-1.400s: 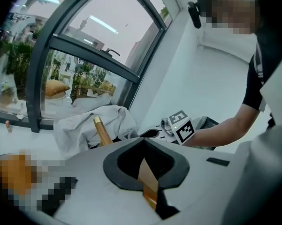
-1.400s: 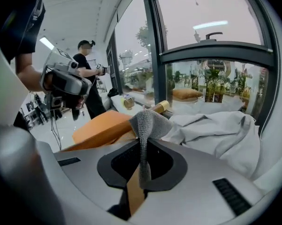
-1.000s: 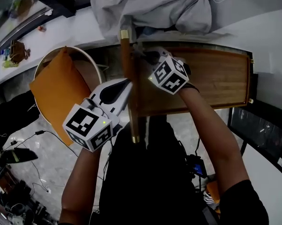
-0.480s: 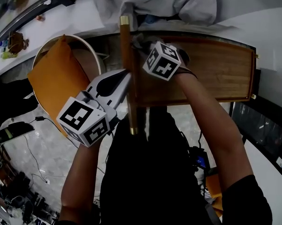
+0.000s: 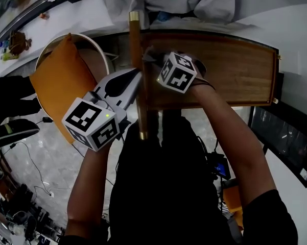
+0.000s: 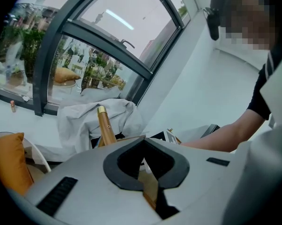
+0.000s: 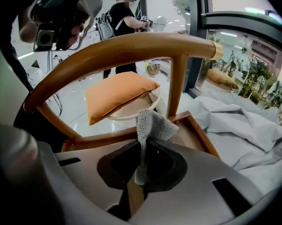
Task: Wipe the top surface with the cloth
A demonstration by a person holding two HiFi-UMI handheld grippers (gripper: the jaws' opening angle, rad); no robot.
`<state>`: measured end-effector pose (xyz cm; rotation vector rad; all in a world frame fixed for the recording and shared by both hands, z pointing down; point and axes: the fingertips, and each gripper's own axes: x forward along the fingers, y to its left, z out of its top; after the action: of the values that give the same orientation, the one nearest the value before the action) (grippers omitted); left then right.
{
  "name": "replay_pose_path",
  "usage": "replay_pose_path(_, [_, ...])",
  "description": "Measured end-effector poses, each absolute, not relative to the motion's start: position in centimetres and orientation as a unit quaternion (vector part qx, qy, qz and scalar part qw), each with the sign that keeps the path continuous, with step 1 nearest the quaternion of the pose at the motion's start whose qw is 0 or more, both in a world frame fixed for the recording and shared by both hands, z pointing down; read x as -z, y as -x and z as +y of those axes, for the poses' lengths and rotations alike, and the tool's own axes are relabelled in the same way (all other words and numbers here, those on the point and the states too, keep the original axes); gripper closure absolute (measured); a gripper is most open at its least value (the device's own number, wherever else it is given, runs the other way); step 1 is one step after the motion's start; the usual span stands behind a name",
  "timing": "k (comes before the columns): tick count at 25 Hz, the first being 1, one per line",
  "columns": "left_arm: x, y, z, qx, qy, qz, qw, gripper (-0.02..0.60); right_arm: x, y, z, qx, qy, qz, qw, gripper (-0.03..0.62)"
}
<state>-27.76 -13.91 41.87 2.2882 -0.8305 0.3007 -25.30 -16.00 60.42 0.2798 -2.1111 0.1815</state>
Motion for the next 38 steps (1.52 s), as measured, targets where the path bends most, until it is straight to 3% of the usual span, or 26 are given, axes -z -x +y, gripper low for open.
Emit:
replay_pose_path(24, [-40.0, 25.4, -14.5, -0.098, -0.883, -0.317, 0.332, 0.569, -61.8, 24.4, 1.6, -0.179, 0.058, -0.841, 0.507, 0.556])
replay_pose_path(29, [-40.0, 25.5, -14.3, -0.100, -0.881, -0.319, 0.335, 0.569, -61.1, 24.0, -0.5, -0.174, 0.027, -0.857, 0.484, 0.556])
replay_pose_path(38, [-39.9, 25.7, -13.6, -0.106, -0.874, -0.329, 0.341, 0.569, -56.5, 20.4, -14.3, -0.079, -0.134, -0.882, 0.445, 0.556])
